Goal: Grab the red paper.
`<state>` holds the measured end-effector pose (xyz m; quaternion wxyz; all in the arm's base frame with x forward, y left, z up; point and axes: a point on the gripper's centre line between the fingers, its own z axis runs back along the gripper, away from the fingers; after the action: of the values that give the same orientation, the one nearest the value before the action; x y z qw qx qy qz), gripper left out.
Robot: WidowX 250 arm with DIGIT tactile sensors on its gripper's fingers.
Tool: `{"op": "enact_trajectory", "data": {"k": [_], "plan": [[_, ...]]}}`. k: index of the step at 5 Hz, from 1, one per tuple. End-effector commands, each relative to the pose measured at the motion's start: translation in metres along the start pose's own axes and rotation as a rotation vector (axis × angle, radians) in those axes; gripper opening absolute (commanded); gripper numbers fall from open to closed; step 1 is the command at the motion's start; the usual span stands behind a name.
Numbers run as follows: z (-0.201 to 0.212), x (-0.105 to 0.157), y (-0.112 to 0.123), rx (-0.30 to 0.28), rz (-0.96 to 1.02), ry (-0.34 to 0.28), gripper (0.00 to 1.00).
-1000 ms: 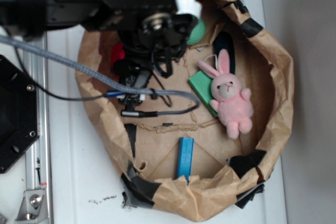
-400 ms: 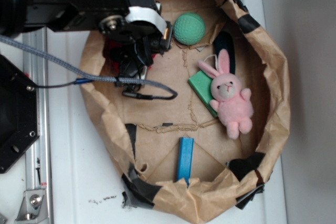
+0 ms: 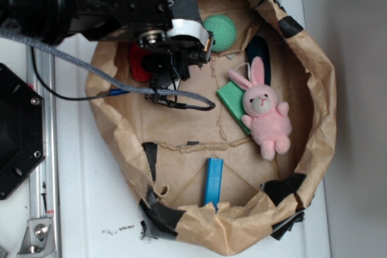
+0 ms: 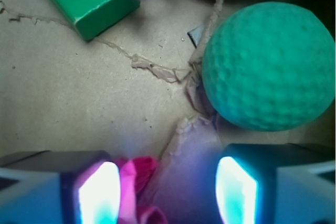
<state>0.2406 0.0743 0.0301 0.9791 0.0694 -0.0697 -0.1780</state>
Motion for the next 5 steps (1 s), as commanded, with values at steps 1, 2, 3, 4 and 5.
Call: {"op": "enact_trajectory", "data": {"k": [1, 2, 3, 4, 5], "plan": [[0.069, 0.029, 0.001, -0.065, 0.077, -0.161, 0.00], [0.121, 0.056, -0.008, -0.067, 0.104, -0.292, 0.00], [0.149, 0.073, -0.013, -0.032, 0.118, -0.314, 0.00], [0.145, 0.083, -0.019, 0.023, 0.124, -0.242, 0.00], [0.134, 0.078, -0.017, -0.024, 0.153, -0.232, 1.00]]}}
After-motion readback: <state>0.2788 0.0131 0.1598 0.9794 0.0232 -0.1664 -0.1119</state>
